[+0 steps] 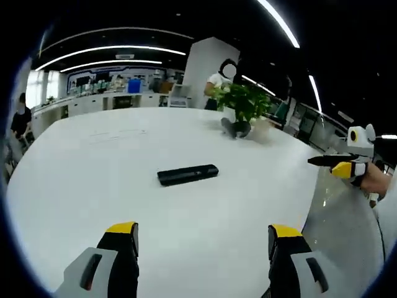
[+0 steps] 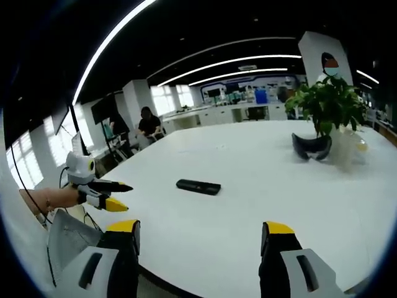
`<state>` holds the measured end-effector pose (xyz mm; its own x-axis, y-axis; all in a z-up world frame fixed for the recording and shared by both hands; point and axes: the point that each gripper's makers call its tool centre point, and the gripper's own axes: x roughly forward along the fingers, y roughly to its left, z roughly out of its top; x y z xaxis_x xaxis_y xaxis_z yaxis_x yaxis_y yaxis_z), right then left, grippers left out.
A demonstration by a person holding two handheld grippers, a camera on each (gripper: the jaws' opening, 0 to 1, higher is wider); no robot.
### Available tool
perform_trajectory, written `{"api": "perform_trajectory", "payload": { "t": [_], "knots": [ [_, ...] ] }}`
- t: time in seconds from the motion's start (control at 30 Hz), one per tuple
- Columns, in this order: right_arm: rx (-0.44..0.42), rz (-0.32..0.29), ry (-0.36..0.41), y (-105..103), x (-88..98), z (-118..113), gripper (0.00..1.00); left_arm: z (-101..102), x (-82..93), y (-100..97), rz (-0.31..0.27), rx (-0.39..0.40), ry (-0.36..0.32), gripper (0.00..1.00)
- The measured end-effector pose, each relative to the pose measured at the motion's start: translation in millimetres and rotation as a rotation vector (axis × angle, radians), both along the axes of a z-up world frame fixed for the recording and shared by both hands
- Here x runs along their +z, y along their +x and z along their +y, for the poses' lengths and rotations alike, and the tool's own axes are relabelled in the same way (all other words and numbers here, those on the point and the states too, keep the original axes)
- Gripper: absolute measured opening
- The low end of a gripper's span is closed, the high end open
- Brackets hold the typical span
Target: Press the specified remote control buttons in sequence, fully releasing each button before pressing the next.
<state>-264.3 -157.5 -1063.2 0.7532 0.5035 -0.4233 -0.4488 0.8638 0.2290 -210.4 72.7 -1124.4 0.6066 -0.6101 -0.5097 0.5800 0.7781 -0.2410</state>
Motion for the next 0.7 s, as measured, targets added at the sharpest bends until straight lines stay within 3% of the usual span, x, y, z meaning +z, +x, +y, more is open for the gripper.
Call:
{"api": "perform_trajectory", "payload": {
  "t": [0.1, 0.17, 0.3, 0.7],
  "knots": [
    [0.001, 0.0, 0.0, -0.8, 0.8, -0.5, 0.77, -1.2, -5.8, 4.0, 0.02, -0.022, 0.01, 0.89],
    [0.004, -0.001, -0.001, -1.4, 1.2, -0.5, 0.74, -1.6, -12.9, 6.7, 0.033, -0.057, 0.05, 0.89],
    [0.012, -0.011, -0.004, -3.5, 2.3, -1.2, 0.65, -9.4, -17.2, 14.3, 0.032, -0.105, 0.073, 0.89],
    [0.028, -0.005, -0.013, -4.6, 1.1, -3.3, 0.55, -23.7, -30.9, 49.9, 0.034, -0.236, 0.165, 0.88]
  ]
}}
